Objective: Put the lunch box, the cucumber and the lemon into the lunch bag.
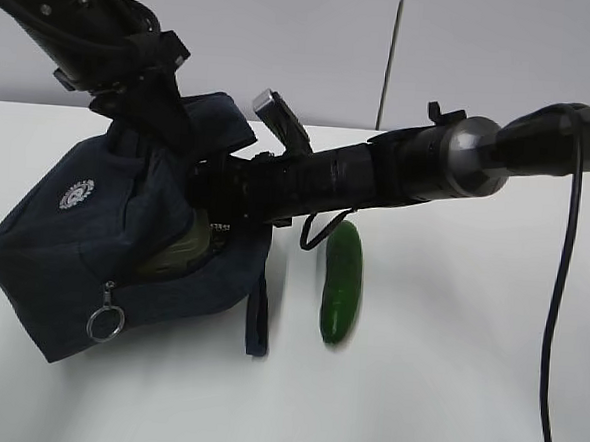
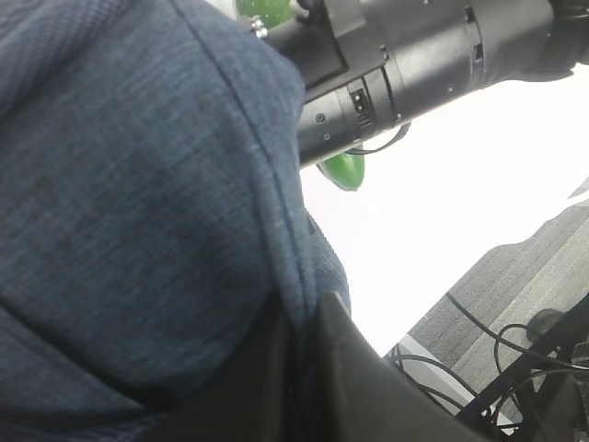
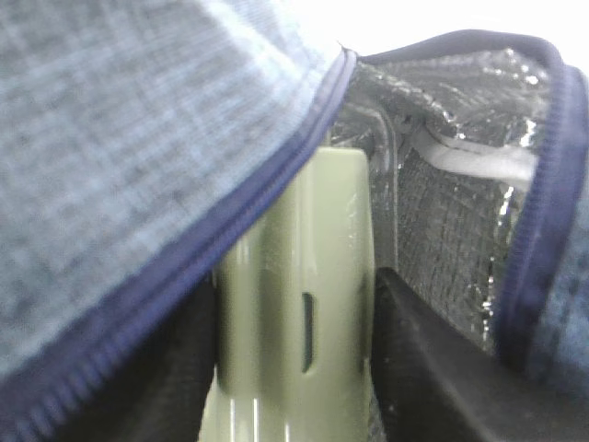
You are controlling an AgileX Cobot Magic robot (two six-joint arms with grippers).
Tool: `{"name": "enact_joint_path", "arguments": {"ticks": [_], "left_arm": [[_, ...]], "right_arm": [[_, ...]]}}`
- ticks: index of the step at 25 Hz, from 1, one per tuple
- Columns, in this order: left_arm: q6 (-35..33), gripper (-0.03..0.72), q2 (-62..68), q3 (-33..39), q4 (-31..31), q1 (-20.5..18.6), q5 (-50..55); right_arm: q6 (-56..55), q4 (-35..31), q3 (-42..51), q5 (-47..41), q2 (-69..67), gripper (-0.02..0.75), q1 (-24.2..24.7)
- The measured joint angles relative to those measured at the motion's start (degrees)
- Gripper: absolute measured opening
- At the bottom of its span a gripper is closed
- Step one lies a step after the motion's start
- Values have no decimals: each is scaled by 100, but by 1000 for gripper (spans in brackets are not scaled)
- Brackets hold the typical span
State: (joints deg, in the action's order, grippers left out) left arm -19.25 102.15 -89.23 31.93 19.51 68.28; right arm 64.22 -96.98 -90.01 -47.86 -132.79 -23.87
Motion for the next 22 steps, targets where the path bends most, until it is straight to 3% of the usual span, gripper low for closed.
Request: {"name": "enact_joint_path", "arguments": {"ticks": [15, 22], "left_arm": [[0, 11, 15, 0, -27, 0, 13], [0, 11, 15, 0, -27, 0, 13]], "right_arm": [[62, -207, -37, -420, 0, 433, 0], [-53, 254, -45, -682, 0, 435, 139]]}}
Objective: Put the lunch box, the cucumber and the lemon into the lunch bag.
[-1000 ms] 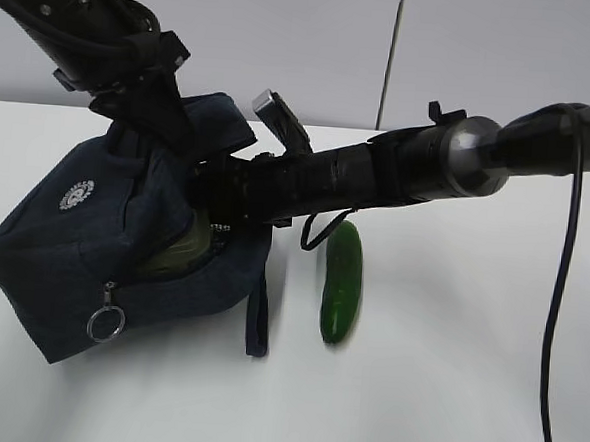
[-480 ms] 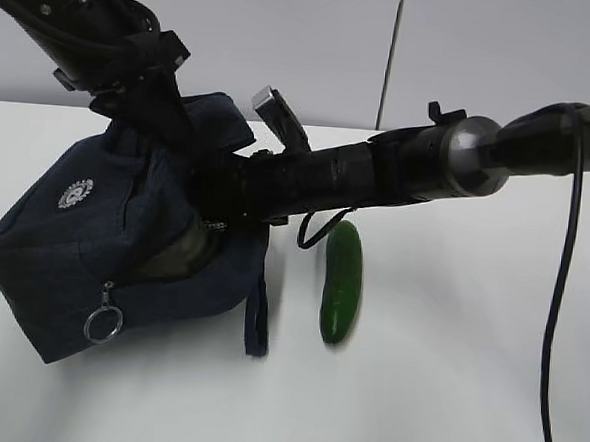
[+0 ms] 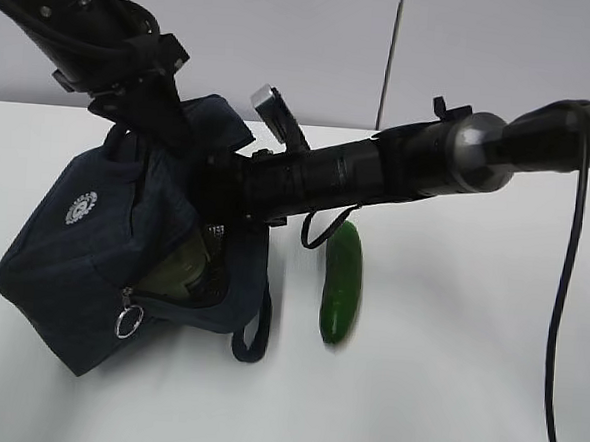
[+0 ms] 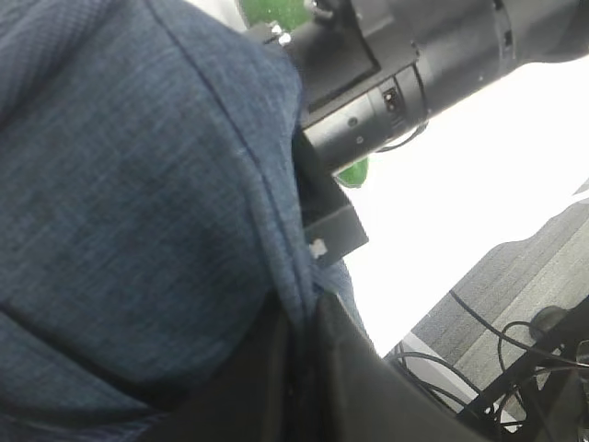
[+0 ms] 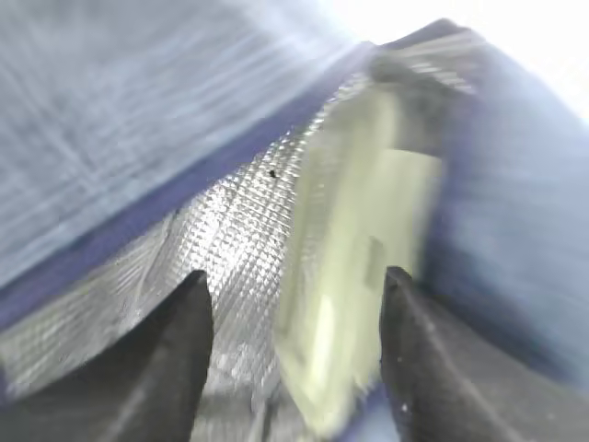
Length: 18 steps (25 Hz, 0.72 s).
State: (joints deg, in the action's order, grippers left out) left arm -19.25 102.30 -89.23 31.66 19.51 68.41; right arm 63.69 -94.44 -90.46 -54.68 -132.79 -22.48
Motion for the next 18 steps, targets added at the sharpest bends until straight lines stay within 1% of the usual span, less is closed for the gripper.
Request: {"name": "enact_joint_path", "arguments": {"ticks": [4, 9, 13, 18], "left_arm": [[-4, 11, 0, 0, -9, 0, 0], [-4, 11, 0, 0, -9, 0, 0], [-14, 11, 0, 0, -56, 0, 0], [-13, 11, 0, 0, -75, 0, 0]], "right_arm": [[-201, 234, 0, -422, 0, 435, 286], [-437, 524, 0, -1034, 32, 435, 920], [-560, 820, 0, -1144, 308, 435, 1358], [-996, 1823, 0, -1148, 921, 435, 1661]]}}
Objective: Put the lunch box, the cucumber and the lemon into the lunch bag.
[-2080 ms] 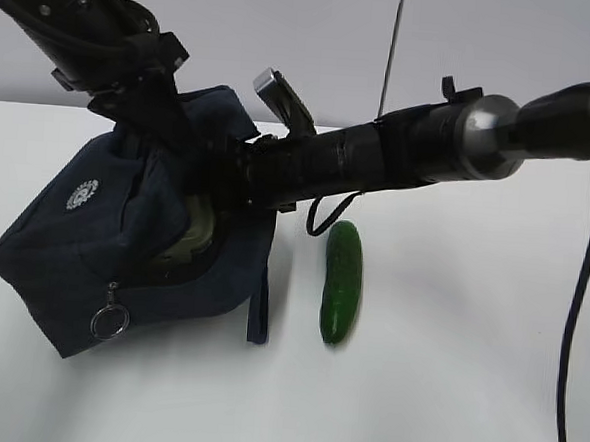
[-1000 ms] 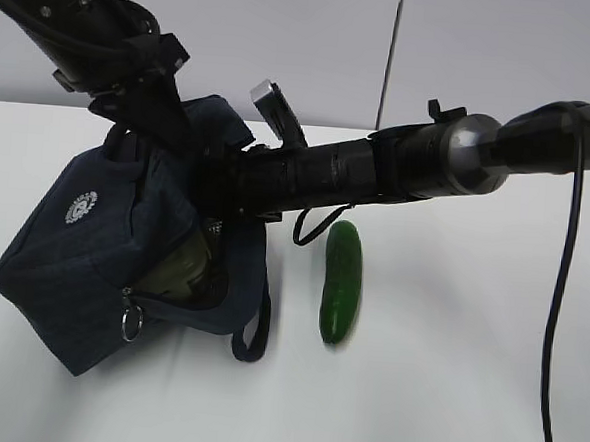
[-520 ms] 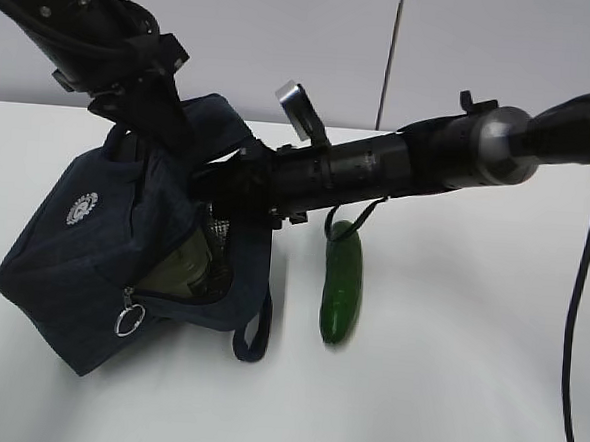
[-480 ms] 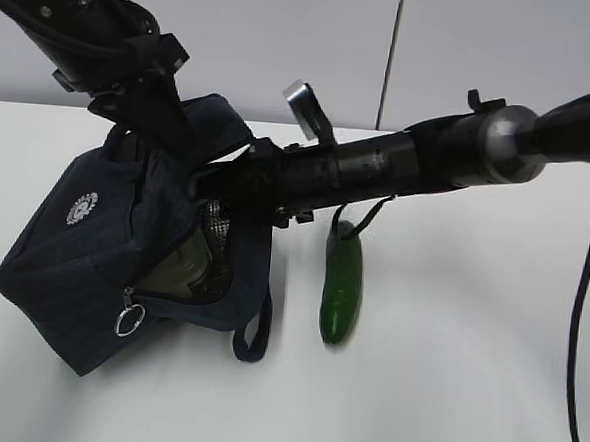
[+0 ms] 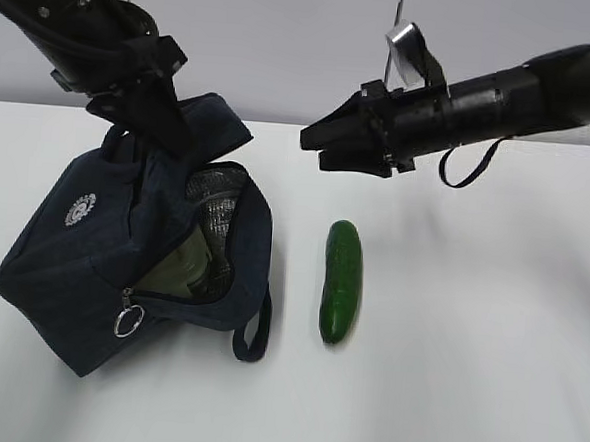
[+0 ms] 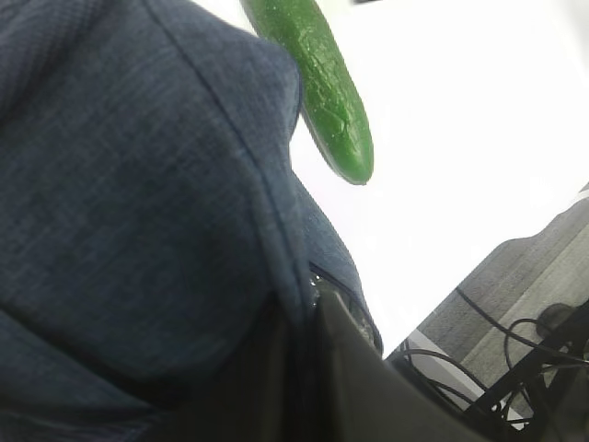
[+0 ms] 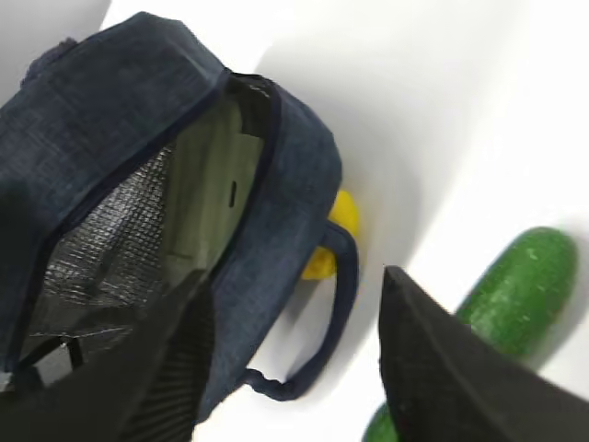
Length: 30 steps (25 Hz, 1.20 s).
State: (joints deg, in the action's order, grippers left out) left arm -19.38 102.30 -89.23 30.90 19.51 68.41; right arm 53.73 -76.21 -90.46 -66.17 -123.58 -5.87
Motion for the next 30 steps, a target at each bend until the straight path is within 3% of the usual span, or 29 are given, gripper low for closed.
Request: {"name": "enact_joint_path", "arguments": {"ticks": [8, 13, 22, 25, 30], "left_arm": [[-4, 11, 0, 0, -104, 0, 8], [-4, 11, 0, 0, -143, 0, 22], [-13, 11, 0, 0, -281, 0, 47], [-13, 11, 0, 0, -316, 0, 80], [-13, 11, 0, 0, -329, 0, 116]], "right_arm": [[-1623, 2232, 0, 659, 1032, 414, 22], [-2335, 3162, 0, 639, 1211, 385, -67], [-4196, 5752, 0, 758, 1211, 379, -1177], [-4700, 6252, 0, 856, 1211, 379, -1346], [-5112, 6346, 0, 932, 1107, 379, -1359]]}}
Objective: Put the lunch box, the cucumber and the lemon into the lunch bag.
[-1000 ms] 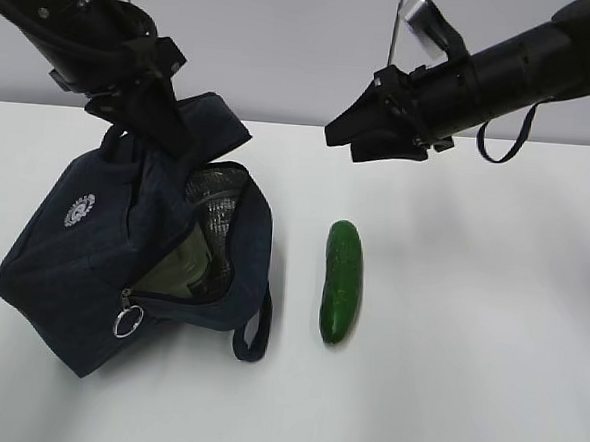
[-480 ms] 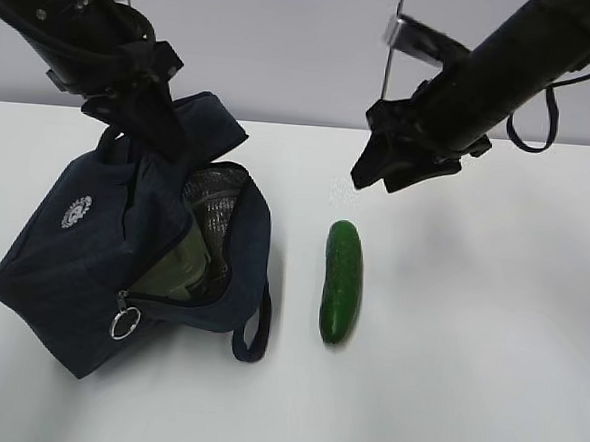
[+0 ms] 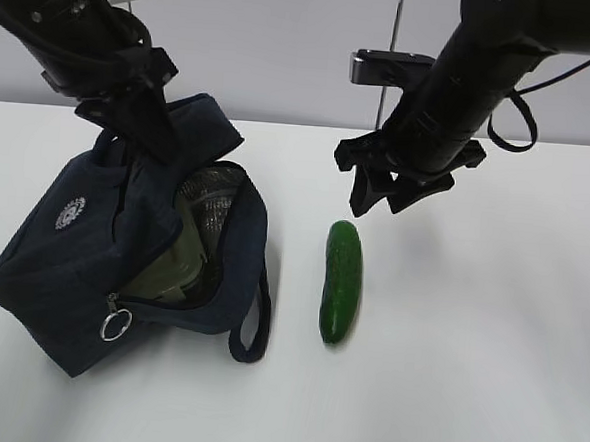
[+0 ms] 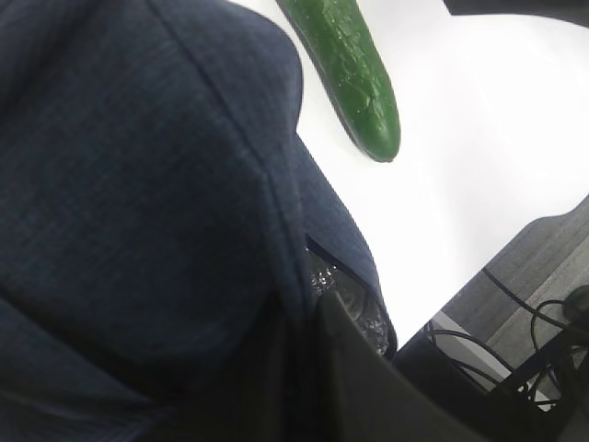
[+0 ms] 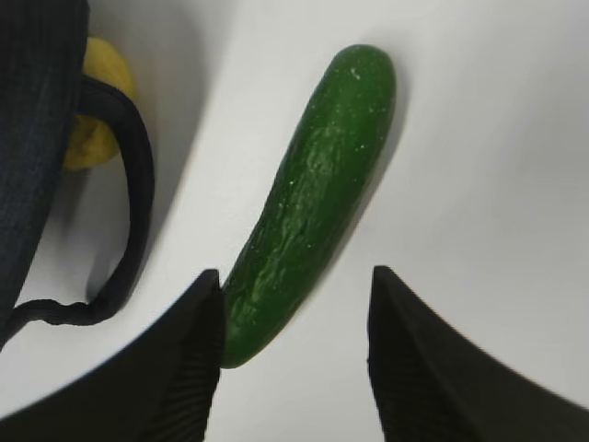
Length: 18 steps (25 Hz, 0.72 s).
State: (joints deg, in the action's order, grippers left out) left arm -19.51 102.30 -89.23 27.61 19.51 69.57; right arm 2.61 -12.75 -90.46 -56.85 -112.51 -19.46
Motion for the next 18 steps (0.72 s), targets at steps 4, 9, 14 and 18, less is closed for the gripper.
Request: {"name": "enact_joint_path", "arguments": {"ticks": [4, 9, 14, 18], "left_arm": [[0, 11, 0, 0, 0, 0, 22], [0, 11, 0, 0, -12, 0, 44], [0, 11, 0, 0, -12, 0, 58], [-4, 11, 0, 0, -12, 0, 72]], "right_arm": [[-170, -278, 0, 41, -315, 379, 0], [-225, -594, 0, 153, -661, 379, 0], [-261, -688, 0, 264, -941, 379, 0], [-261, -762, 0, 453, -1022, 379, 0]]}}
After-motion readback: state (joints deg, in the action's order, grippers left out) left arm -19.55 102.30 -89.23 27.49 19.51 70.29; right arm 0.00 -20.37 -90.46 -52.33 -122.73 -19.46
